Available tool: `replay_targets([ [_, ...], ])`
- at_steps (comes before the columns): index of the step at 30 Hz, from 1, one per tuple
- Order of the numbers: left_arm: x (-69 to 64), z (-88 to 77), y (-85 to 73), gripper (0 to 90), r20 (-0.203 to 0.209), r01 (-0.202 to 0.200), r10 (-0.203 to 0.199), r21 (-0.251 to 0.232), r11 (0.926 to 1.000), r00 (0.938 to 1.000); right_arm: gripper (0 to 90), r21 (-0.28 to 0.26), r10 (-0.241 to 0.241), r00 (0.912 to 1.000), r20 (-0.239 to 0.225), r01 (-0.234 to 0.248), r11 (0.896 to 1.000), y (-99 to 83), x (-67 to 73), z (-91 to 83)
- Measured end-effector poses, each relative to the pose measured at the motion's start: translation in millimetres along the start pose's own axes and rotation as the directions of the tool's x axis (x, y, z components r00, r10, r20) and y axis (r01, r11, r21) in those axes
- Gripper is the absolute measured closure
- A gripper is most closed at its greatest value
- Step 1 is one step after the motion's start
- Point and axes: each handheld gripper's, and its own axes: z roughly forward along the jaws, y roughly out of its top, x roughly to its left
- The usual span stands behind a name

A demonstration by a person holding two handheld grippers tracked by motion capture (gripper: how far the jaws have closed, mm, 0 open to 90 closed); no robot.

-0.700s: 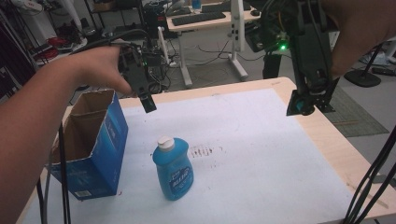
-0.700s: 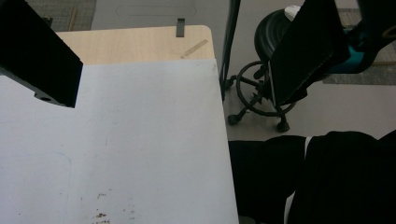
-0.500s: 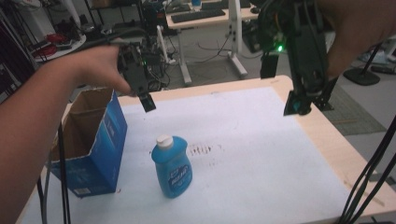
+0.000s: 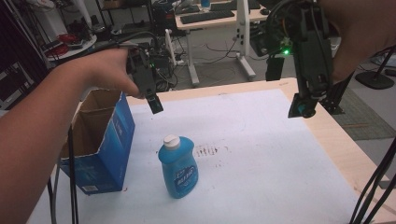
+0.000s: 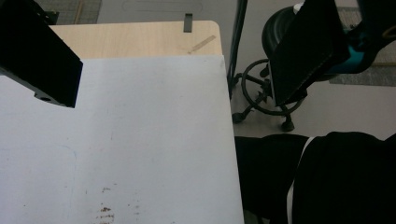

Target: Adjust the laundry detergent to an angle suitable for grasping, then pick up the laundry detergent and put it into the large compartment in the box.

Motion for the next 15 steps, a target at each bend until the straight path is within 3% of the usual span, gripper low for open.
replay_targets([
  [15,-1.6,3.6,0.5,1.8,-0.004,0.0,0.0,-0.001,1.0,1.0,1.8,0.01,-0.003,1.0,0.007,0.003,1.0,-0.2,-0.8,1.8],
])
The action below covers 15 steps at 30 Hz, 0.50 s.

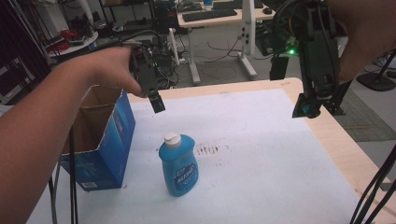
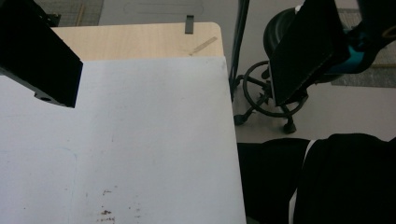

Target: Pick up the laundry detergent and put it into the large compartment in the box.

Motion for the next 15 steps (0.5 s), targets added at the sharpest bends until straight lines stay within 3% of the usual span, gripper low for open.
replay_targets([
  [12,-6.1,-9.8,-8.9,1.8,-0.017,0.027,-0.028,-0.017,0.9995,0.9995,1.8,0.005,-0.002,0.9999,0.011,0.002,1.0,-0.1,-1.1,1.8],
  [15,-16.0,-16.3,-14.4,1.8,-0.019,0.066,-0.067,-0.026,0.9975,0.9976,1.8,0.003,-0.003,0.9998,0.017,0.003,1.0,0.4,-0.3,1.6],
])
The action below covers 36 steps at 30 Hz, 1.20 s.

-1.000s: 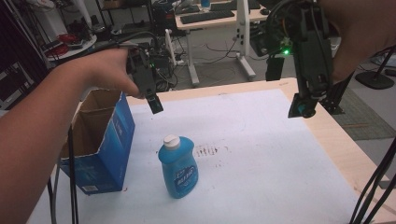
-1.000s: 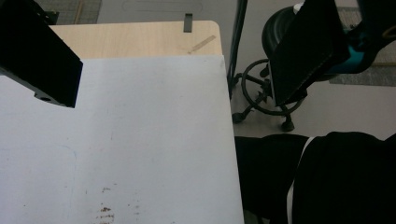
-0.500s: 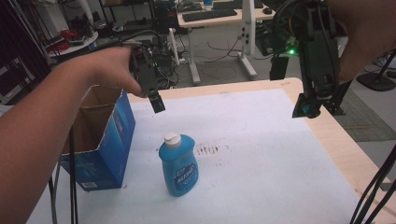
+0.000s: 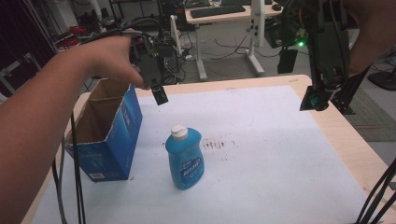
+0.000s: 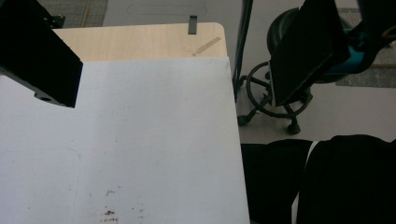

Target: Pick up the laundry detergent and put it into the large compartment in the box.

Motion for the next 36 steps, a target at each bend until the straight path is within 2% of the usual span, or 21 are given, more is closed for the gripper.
replay_targets([
  [5,-17.7,-6.5,-7.1,1.8,0.012,0.042,-0.042,-0.007,0.9991,0.999,1.8,-0.008,-0.012,0.9999,0.009,0.013,1.0,-0.9,3.3,-1.2],
  [6,-17.7,-6.5,-7.1,1.8,0.012,0.042,-0.042,-0.007,0.9991,0.999,1.8,-0.008,-0.009,0.9999,0.011,0.009,1.0,-1.5,4.6,-1.7],
  [7,-25.2,-8.8,-9.5,1.8,0.012,0.052,-0.052,-0.016,0.9985,0.9986,1.8,-0.011,-0.014,0.9998,0.015,0.014,1.0,-2.0,5.2,-2.1],
  [12,-43.4,-13.1,-14.9,1.8,0.016,0.101,-0.1,-0.041,0.994,0.9948,1.8,-0.023,-0.012,0.9998,0.018,0.012,1.0,-6.1,8.5,-3.2],
  [16,-56.3,-11.6,-19.2,1.8,0.025,0.149,-0.148,-0.046,0.9877,0.9886,1.8,-0.019,-0.009,0.9999,0.013,0.009,1.0,-9.0,9.6,-1.4],
  [20,-66.8,-4.9,-20.4,1.8,0.036,0.185,-0.183,-0.051,0.9814,0.9824,1.8,-0.028,-0.018,0.9998,0.009,0.018,0.999,-10.0,12.4,-1.8],
  [22,-68.6,-2.9,-20.0,1.8,0.033,0.18,-0.179,-0.041,0.9827,0.9832,1.8,-0.03,-0.025,0.9997,0.009,0.025,0.999,-9.9,12.9,-1.5],
  [23,-72.8,2.6,-18.7,1.8,0.042,0.192,-0.19,-0.039,0.9806,0.9808,1.8,-0.022,-0.028,0.9996,0.008,0.028,0.999,-9.1,14.8,-1.0],
  [27,-80.7,13.1,-13.3,1.8,0.045,0.201,-0.199,-0.035,0.979,0.9789,1.8,-0.014,-0.039,0.9992,0.007,0.039,0.999,-5.7,18.5,0.3],
  [31,-85.4,22.4,-7.6,1.8,0.047,0.218,-0.216,-0.046,0.9748,0.9752,1.8,-0.016,-0.053,0.9986,0.0,0.053,0.998,-2.4,20.3,3.8],
  [36,-86.3,37.1,1.0,1.8,0.056,0.222,-0.22,-0.031,0.9746,0.9739,1.8,-0.006,-0.055,0.9985,-0.001,0.055,0.998,-0.2,20.2,7.8],
])
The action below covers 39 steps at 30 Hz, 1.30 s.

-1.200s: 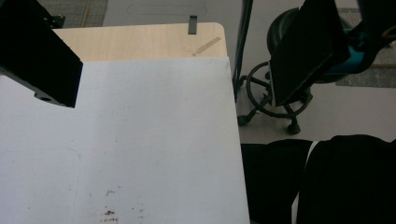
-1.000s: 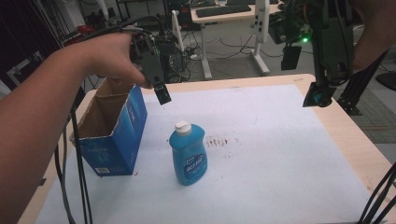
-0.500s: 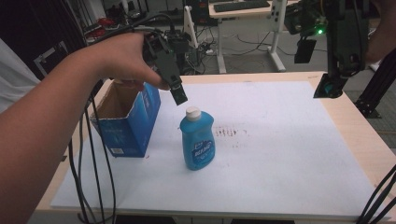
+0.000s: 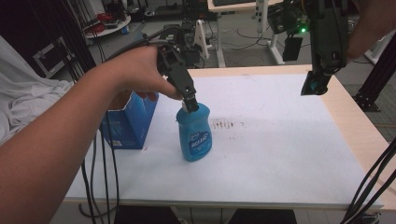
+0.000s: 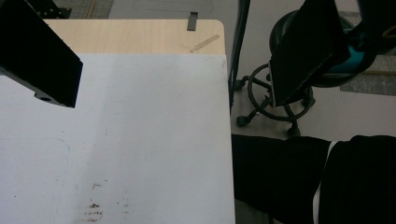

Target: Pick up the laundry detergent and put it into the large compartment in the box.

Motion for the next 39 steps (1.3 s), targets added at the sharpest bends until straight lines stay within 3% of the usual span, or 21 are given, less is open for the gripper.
replay_targets([
  [7,-7.0,20.9,12.1,1.8,-0.016,-0.001,0.002,0.046,0.9989,0.9999,1.8,-0.004,0.005,1.0,0.003,-0.005,1.0,-0.9,-1.6,-0.6],
  [21,-4.9,46.7,11.4,1.8,-0.016,0.034,-0.033,0.046,0.9984,0.9993,1.8,-0.003,-0.009,0.9999,0.007,0.009,1.0,2.8,0.0,0.0],
  [29,-0.1,54.7,11.8,1.8,-0.022,0.06,-0.059,0.038,0.9975,0.998,1.8,-0.002,-0.007,1.0,0.007,0.007,1.0,5.0,-0.5,0.4],
  [39,-1.0,60.8,11.4,3.6,-0.026,0.053,-0.051,0.056,0.9971,0.9984,1.8,0.0,0.0,1.0,0.006,0.0,1.0,4.7,-1.9,0.2],
])
